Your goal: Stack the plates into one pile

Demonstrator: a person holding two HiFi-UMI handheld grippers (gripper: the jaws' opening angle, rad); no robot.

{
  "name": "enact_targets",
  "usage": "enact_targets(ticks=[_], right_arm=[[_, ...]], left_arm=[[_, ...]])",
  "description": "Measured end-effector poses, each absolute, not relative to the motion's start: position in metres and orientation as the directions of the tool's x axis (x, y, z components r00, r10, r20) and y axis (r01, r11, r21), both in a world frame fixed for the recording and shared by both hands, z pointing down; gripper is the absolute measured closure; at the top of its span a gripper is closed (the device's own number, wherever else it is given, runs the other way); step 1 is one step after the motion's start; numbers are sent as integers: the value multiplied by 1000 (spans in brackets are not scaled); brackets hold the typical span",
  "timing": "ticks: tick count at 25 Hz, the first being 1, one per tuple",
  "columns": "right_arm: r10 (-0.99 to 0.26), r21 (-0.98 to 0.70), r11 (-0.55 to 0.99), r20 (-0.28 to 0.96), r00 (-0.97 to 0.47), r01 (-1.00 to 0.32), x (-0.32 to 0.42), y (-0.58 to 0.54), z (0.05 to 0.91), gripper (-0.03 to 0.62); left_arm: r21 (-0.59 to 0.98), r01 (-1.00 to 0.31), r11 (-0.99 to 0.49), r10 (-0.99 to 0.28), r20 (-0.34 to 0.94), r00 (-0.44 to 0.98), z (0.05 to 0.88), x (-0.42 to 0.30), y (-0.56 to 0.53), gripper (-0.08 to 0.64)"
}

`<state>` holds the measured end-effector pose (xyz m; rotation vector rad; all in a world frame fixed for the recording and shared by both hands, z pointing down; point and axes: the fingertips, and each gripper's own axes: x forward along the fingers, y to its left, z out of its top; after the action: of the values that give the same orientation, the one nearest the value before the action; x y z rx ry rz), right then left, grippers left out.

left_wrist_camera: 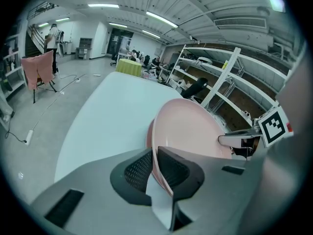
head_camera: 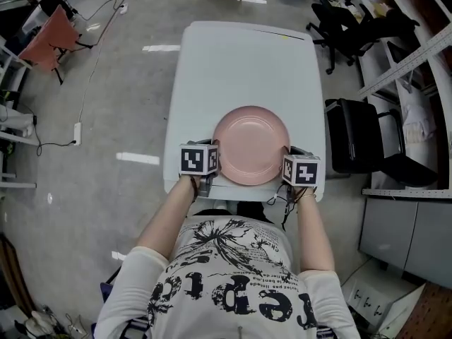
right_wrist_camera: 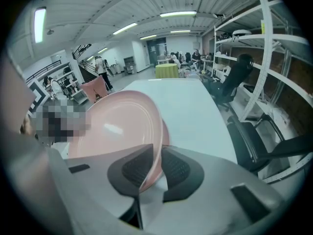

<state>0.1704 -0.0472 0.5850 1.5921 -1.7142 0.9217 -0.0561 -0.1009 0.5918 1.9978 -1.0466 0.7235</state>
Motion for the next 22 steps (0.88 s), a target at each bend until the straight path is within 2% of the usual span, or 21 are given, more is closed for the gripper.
enact_targets(ticks=[18,22], right_arm=[[-523,5,44,852,-19,-999,185,-53,615,512],[-525,40,43,851,12,-998,189,-56,620,528]], left_arm=[[256,-869,-424,-415,798,437,614,-44,-106,505],[218,-870,-443,-425,803,418,616,-43,-110,495]])
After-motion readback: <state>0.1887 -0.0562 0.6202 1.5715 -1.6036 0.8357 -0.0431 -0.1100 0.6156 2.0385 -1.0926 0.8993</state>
